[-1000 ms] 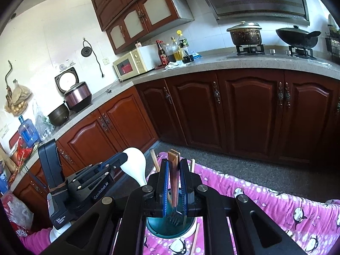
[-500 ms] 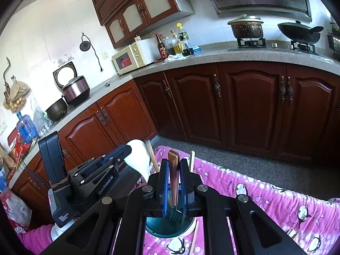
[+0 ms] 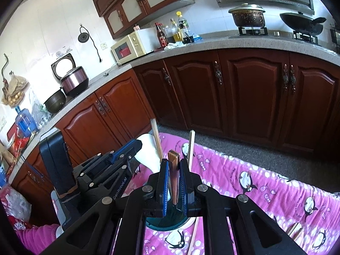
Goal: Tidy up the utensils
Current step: 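Lower the white spoon and brown fork into the cup and open both tools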
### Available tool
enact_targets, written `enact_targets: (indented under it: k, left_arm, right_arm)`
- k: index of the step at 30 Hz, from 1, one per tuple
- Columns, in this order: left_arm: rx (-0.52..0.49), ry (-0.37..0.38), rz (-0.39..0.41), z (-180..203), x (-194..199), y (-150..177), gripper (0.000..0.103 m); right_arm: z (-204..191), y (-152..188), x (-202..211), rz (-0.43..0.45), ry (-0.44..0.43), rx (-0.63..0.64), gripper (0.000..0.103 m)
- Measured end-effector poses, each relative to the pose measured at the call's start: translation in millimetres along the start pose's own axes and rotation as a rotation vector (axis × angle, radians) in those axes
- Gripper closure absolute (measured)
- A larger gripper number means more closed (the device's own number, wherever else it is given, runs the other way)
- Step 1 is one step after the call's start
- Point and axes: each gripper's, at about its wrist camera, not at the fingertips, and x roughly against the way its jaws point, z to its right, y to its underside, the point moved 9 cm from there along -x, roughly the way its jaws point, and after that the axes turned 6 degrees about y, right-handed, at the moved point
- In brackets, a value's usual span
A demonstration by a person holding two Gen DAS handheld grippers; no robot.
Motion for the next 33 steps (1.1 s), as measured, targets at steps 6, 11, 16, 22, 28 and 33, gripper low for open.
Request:
enact_targets:
  k: [6, 11, 16, 22, 28, 33]
  left_arm:
    - [-0.008, 0.002, -0.03, 2, -5, 11, 0.102]
    - [-0.009, 0.007, -0.056, 5, -9, 22, 0.102]
    - [-0.005, 0.008, -0.071, 7, -11, 29, 0.102]
    - [0.017, 0.014, -0.089, 6, -11, 37, 0.102]
    - [0.052, 0.024, -0.096, 1, -6, 42, 0.102]
    - [0.059, 0.03, -0.102, 0, -2, 46, 0.102]
  right_arm:
    - [3, 13, -17, -0.044, -0.007, -0.011, 0.093]
    - [5, 18, -28, -0.066, -0.007, -0.021, 0.093]
    - [10, 19, -33, -0.068, -0.011, -0.045, 0.093]
    - [16, 16, -35, -0.065, -0.025, -0.095, 0.093]
    - [10, 22, -31, -0.066, -0.043, -0.089, 0.093]
    - [10, 25, -28, -0.071, -0.057, -0.115, 0.093]
